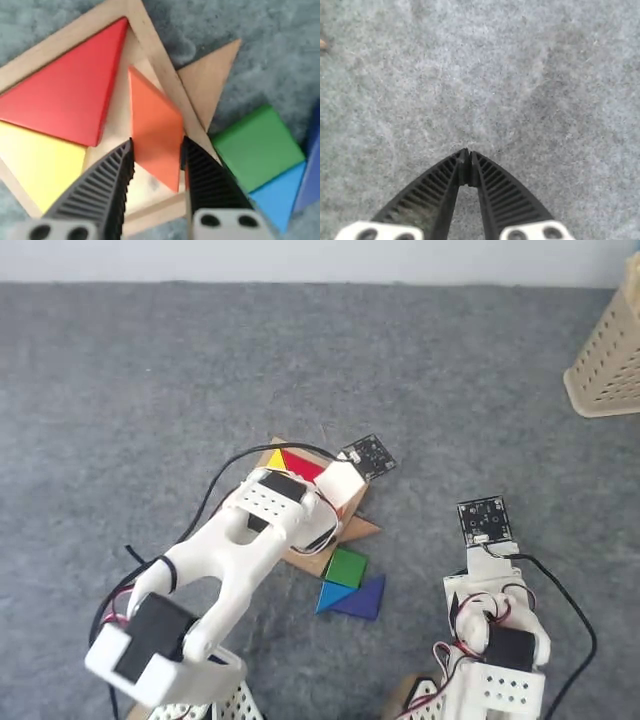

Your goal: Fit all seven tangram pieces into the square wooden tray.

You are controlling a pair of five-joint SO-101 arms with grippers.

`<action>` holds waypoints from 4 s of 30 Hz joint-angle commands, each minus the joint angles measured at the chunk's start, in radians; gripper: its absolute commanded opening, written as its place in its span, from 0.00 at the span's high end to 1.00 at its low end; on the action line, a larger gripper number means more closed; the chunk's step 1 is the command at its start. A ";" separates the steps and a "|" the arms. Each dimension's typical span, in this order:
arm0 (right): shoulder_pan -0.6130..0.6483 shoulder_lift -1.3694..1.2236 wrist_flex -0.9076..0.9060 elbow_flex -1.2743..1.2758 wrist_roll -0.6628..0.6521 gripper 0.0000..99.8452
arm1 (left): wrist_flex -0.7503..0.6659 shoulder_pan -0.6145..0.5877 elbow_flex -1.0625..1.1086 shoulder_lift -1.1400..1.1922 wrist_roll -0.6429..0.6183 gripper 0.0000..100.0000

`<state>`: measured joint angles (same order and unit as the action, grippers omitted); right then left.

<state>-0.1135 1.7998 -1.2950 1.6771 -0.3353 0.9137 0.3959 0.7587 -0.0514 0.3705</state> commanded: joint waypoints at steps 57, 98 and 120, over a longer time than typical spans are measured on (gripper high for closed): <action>-0.012 0.015 0.013 0.006 -0.011 0.99 | -0.270 -0.157 0.317 -0.457 -0.269 0.88; -0.012 0.015 0.013 0.006 -0.011 0.99 | -0.359 -0.167 0.275 -0.278 -0.341 0.90; -0.012 0.015 0.013 0.006 -0.011 0.99 | -0.359 -0.199 0.219 -0.203 -0.347 0.91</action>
<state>-0.1135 1.7998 -1.2950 1.6771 -0.3353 0.5731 0.2332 1.0180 -0.2555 0.0376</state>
